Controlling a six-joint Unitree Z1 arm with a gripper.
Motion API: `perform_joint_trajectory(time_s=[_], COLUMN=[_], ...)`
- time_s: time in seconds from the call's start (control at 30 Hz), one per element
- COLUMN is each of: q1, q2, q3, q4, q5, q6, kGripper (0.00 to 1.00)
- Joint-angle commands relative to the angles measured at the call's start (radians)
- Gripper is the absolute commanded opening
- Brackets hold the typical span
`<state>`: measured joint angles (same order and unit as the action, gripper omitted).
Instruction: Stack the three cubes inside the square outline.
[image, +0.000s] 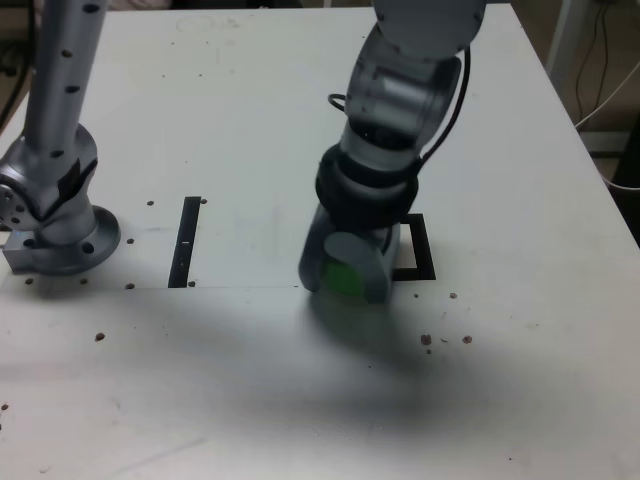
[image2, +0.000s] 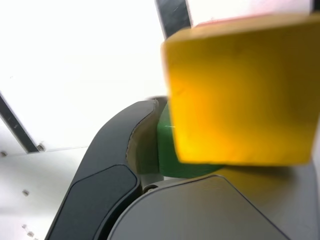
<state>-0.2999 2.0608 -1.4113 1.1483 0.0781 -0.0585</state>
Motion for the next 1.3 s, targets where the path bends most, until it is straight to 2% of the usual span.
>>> perform_joint_trajectory(time_s=[0.0, 0.17, 0.3, 0.43, 0.6, 0.87, 1.27], q1=[0.001, -0.006, -0.027, -0.039, -0.007, 0.084, 0.132], q2=[-0.039, -0.136, -0.208, -0.247, -0.231, -0.144, -0.054], q3=[-0.02, -0.08, -0.12, -0.17, -0.226, -0.328, -0.355], q4=[0.049, 0.204, 0.295, 0.348, 0.361, 0.358, 0.341], q5=[-0.016, -0.051, -0.078, -0.07, -0.04, 0.001, 0.022], q6=[0.003, 0.004, 0.002, 0.0, 0.013, 0.093, 0.129], kGripper=[0.27, 0.27, 0.27, 0.27, 0.27, 0.27, 0.27])
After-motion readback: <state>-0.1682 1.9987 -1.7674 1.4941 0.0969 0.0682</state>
